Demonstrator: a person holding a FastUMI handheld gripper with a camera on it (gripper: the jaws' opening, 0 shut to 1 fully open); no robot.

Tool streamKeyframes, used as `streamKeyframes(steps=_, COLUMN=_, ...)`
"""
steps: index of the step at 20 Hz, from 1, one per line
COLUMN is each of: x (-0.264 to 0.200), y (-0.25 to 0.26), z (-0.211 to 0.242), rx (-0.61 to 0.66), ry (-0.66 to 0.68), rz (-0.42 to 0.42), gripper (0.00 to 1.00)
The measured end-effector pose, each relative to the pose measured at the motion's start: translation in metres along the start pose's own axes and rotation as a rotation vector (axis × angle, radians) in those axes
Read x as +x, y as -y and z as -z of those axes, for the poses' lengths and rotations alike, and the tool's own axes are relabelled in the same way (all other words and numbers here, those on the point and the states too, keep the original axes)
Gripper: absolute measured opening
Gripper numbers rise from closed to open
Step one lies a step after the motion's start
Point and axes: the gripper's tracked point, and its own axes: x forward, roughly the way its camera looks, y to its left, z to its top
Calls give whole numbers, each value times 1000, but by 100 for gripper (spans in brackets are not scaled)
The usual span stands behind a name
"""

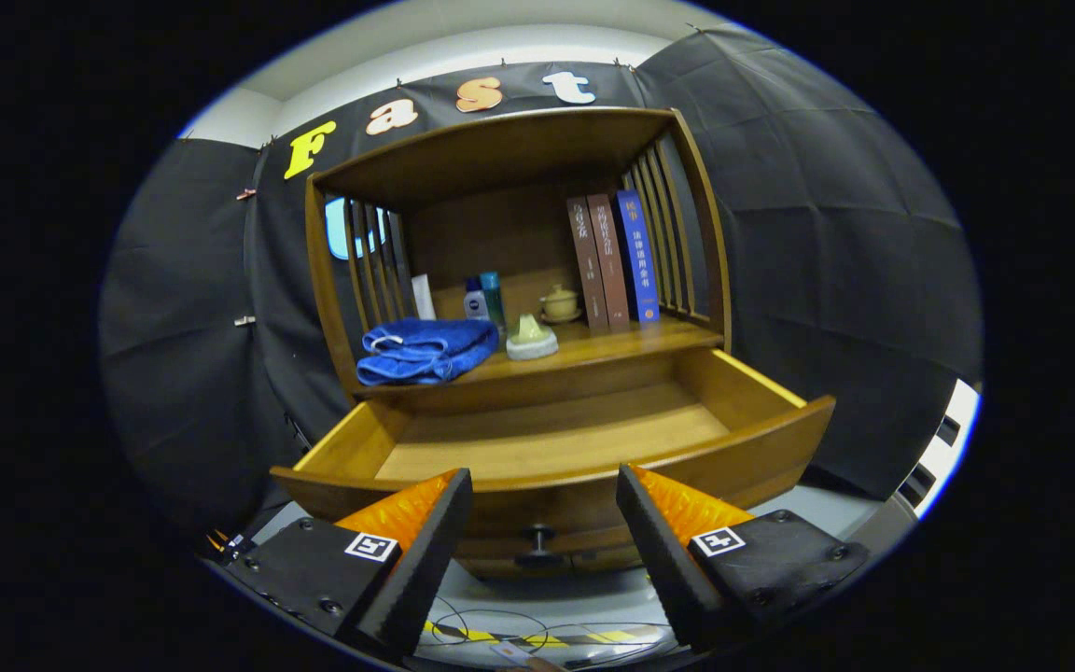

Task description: Pull open the drawer, take out the items inside it, and place them on the countertop above the cabinet.

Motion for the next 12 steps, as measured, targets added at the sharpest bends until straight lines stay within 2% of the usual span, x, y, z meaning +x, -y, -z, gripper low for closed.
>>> streamKeyframes(steps=5, x=16, y=-3, z=27, rx=-13, ry=-12, rz=-3, gripper=99)
streamKeyframes(steps=12, x=39, y=-4, z=37, rx=-25, ry=-34, rz=6, gripper=100)
